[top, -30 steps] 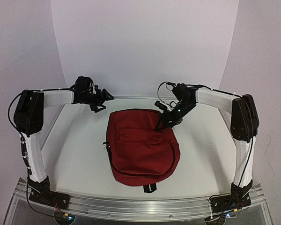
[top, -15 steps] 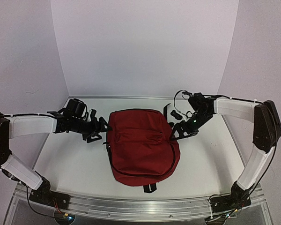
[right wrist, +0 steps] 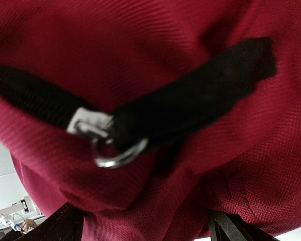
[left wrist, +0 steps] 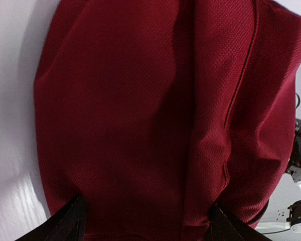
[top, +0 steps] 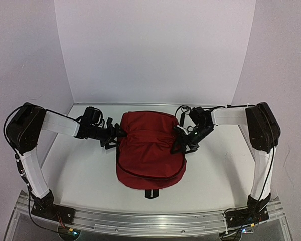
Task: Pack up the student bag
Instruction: Adjust the student bag at the center of the board, then reset both arms
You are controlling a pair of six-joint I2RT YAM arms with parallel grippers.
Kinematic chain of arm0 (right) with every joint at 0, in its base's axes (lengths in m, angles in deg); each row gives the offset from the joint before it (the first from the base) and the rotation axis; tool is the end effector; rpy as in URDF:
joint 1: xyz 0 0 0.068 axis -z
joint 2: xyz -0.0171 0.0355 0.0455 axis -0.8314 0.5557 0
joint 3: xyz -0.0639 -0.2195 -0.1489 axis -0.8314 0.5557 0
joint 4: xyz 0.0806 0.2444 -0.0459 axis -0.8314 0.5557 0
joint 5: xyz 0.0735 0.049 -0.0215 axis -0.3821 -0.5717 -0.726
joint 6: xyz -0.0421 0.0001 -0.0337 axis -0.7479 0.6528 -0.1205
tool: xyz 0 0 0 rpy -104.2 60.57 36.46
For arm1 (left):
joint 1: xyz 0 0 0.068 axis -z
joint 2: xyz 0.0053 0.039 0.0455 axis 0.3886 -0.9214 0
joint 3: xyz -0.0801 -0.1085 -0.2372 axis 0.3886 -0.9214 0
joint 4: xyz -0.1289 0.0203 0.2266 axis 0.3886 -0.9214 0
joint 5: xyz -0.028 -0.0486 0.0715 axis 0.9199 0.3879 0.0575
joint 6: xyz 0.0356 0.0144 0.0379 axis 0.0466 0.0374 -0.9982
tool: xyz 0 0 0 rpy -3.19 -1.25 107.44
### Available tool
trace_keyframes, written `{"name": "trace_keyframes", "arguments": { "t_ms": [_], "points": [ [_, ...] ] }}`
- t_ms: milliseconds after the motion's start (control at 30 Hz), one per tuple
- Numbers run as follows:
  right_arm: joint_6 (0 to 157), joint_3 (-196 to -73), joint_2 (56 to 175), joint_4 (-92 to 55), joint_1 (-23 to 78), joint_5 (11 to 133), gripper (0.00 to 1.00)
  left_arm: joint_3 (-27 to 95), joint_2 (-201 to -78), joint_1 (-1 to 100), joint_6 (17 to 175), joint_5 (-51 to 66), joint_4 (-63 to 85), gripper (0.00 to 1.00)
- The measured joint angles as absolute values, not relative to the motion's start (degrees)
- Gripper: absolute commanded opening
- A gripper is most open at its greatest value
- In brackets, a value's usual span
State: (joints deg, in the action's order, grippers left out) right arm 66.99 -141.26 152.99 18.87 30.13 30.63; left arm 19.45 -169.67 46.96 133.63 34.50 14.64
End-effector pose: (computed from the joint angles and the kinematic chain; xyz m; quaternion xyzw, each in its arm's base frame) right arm 0.3534 0.2033 0.1563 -0.2948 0.8524 0.4292 0.0472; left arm 0.3353 -0.1726 0.1567 -0.0686 0.8771 -0.4532 0.1434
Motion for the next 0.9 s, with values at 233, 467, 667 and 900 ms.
{"name": "trace_keyframes", "arguments": {
  "t_ms": [233, 467, 667, 900],
  "points": [
    [68.5, -143.73, 153.2, 15.03, 29.46, 30.79, 0.98, 26.73, -172.33, 40.2, 130.71, 34.37, 11.32, 0.99],
    [68.74, -142.78, 141.61, 14.89, 31.93, 36.79, 0.98, 29.75, -166.06, 35.47, 123.16, 29.84, -3.33, 1.0],
    [67.9, -140.82, 124.4, 13.87, 37.74, 46.52, 0.98, 30.43, -153.97, 30.39, 117.84, 26.36, -13.37, 1.0],
    [67.86, -133.19, 118.0, 13.43, 38.81, 57.62, 0.98, 27.16, -144.29, 29.95, 114.1, 20.35, -19.71, 1.0]
  ]
}}
